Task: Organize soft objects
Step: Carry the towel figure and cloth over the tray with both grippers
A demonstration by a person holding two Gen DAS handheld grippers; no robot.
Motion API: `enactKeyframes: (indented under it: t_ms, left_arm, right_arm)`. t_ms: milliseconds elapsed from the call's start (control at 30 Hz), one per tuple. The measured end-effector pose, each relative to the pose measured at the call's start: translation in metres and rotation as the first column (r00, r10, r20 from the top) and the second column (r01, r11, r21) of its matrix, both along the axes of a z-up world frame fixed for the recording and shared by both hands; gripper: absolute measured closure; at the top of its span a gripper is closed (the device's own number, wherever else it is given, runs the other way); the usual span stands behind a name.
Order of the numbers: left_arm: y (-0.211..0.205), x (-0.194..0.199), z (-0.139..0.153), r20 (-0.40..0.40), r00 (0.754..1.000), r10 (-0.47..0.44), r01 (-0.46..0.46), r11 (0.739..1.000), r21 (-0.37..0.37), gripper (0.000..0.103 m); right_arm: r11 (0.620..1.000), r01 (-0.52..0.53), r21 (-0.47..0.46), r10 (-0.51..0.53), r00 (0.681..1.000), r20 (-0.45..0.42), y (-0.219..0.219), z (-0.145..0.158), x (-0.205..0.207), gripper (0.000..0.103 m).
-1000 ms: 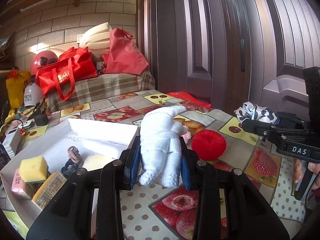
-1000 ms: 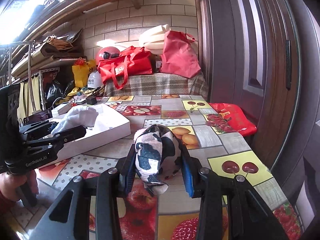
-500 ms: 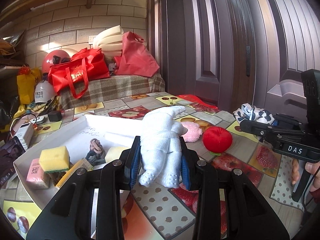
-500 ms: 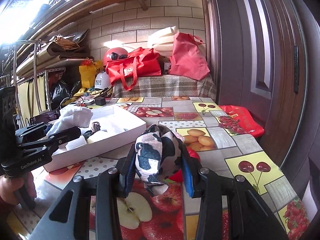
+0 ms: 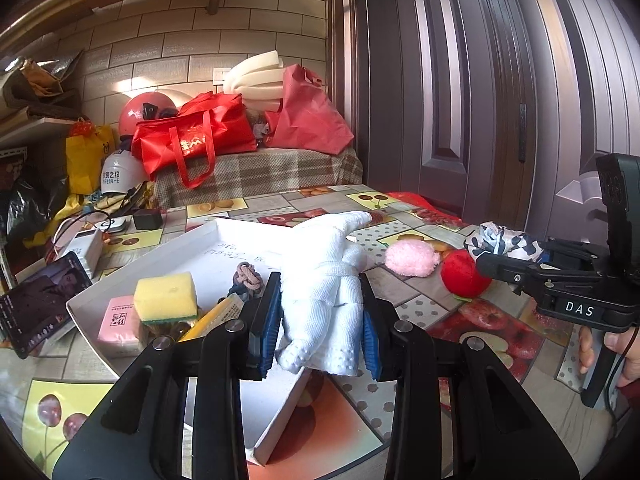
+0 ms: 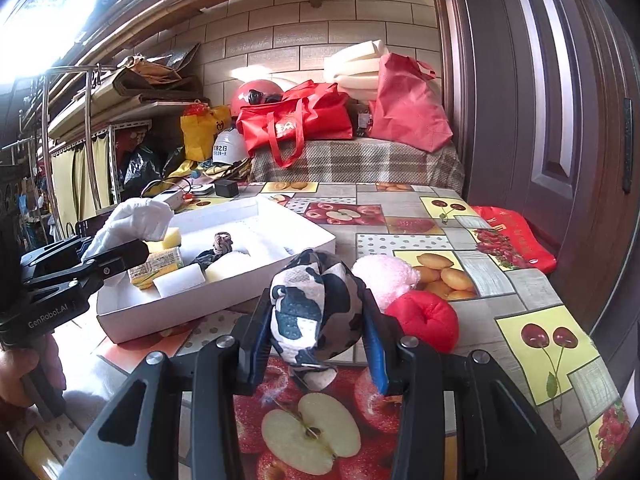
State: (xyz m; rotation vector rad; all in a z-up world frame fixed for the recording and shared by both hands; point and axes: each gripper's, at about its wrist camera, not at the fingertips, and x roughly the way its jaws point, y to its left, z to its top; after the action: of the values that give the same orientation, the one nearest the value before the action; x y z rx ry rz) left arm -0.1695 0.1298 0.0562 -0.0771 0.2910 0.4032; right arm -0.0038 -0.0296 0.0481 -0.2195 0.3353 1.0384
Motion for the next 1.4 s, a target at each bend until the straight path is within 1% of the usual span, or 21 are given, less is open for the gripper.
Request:
enactKeyframes:
  t_ms: [100, 267, 367, 500, 600, 733, 1000, 1067, 1167, 1267, 1400]
  left_arm:
    - [0.01, -0.01, 0.001, 0.017, 0.999, 0.044, -0.044, 0.999, 0.003, 0.069]
    - [0.03, -0.02, -0.001, 0.019, 0.994, 0.107, -0.107, 0.994, 0.002, 0.069]
    - [0.044, -0.027, -0.002, 0.026, 0.989, 0.145, -0.144, 0.989, -0.013, 0.069]
    - [0.064, -0.034, -0.003, 0.03, 0.98, 0.196, -0.195, 0.979, -0.051, 0.069]
    - [0.073, -0.032, -0.005, 0.019, 0.974, 0.226, -0.225, 0.973, -0.044, 0.069]
    - [0.082, -0.022, -0.006, 0.002, 0.97, 0.244, -0.244, 0.97, -0.014, 0.069]
    - [0.107, -0.009, -0.006, -0.009, 0.964, 0.267, -0.267, 0.963, -0.034, 0.069]
    - [0.109, -0.007, -0.006, -0.01, 0.962, 0.272, -0.272, 0.962, -0.026, 0.069]
    - [0.112, -0.003, -0.006, -0.011, 0.962, 0.272, -0.273, 0.962, -0.011, 0.069]
    - [0.114, -0.001, -0.006, -0.012, 0.967, 0.254, -0.255, 0.967, -0.009, 0.069]
    - [0.118, 0.003, -0.005, -0.014, 0.968, 0.252, -0.252, 0.968, -0.001, 0.069]
  right_arm:
    - [1.0, -0.016, -0.011, 0.016, 1.0, -0.009, 0.01, -0.003, -0.002, 0.063]
    - [0.999, -0.04, -0.033, 0.04, 0.999, -0.014, 0.026, -0.006, -0.005, 0.063]
    - [0.998, -0.049, -0.044, 0.049, 0.999, -0.013, 0.036, -0.008, -0.007, 0.063]
    - [0.997, -0.06, -0.046, 0.06, 0.998, -0.003, 0.049, -0.008, -0.009, 0.063]
    - [0.996, -0.071, -0.047, 0.071, 0.997, 0.004, 0.059, -0.008, -0.011, 0.063]
    - [0.996, -0.078, -0.051, 0.078, 0.997, -0.009, 0.074, -0.009, -0.01, 0.063]
    - [0.997, -0.065, -0.049, 0.061, 0.996, -0.071, 0.103, -0.01, 0.005, 0.063]
    - [0.997, -0.061, -0.049, 0.057, 0.995, -0.079, 0.11, -0.01, 0.007, 0.063]
    - [0.997, -0.06, -0.049, 0.056, 0.996, -0.074, 0.123, -0.01, 0.007, 0.063]
    - [0.996, -0.069, -0.059, 0.066, 0.996, -0.059, 0.138, -0.01, 0.004, 0.063]
    - [0.993, -0.084, -0.079, 0.082, 0.996, -0.024, 0.159, -0.01, -0.002, 0.063]
